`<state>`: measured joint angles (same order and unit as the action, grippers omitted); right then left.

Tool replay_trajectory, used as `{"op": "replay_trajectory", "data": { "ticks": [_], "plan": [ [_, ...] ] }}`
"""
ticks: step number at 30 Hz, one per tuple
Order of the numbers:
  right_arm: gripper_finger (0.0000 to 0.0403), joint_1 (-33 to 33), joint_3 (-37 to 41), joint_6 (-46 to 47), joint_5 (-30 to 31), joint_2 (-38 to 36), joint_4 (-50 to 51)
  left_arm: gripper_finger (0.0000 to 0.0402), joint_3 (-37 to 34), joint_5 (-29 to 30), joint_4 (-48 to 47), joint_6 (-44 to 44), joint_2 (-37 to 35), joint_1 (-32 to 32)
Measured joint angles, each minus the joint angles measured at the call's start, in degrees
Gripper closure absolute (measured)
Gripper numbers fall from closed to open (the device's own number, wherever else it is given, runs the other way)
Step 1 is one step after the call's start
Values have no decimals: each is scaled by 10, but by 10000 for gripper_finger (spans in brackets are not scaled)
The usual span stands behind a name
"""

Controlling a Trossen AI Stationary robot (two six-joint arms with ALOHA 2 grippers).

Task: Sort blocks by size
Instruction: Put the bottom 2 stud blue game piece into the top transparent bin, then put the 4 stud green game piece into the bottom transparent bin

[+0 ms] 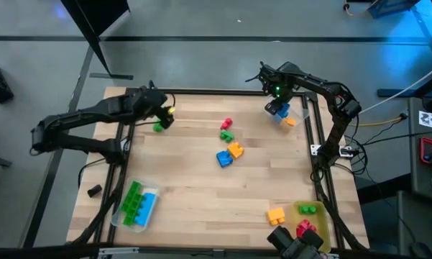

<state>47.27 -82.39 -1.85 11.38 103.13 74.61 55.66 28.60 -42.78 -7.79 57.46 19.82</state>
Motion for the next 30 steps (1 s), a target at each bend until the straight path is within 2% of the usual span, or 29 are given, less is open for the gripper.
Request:
{"op": "replay_trajectory", "data": {
  "ticks": [4, 7, 11, 15, 22, 30],
  "plan": [
    [155, 0, 0, 0, 17, 0, -2, 245, 0, -45, -7, -28, 24, 59],
    [121, 0, 0, 0, 20, 0, -2, 245, 0, -56, -34, -54, 49, 101],
    [95, 0, 0, 0, 14, 0, 5, 245, 0, -74, -80, -76, 93, 151],
    [87, 0, 0, 0, -4, 0, 4, 245, 0, -116, -88, -71, 148, 188],
    [86, 0, 0, 0, -5, 0, 2, 245, 0, -123, -88, -68, 245, 227],
    [86, 0, 0, 0, -5, 0, 0, 245, 0, -171, -75, -37, 322, 257]
  ]
}}
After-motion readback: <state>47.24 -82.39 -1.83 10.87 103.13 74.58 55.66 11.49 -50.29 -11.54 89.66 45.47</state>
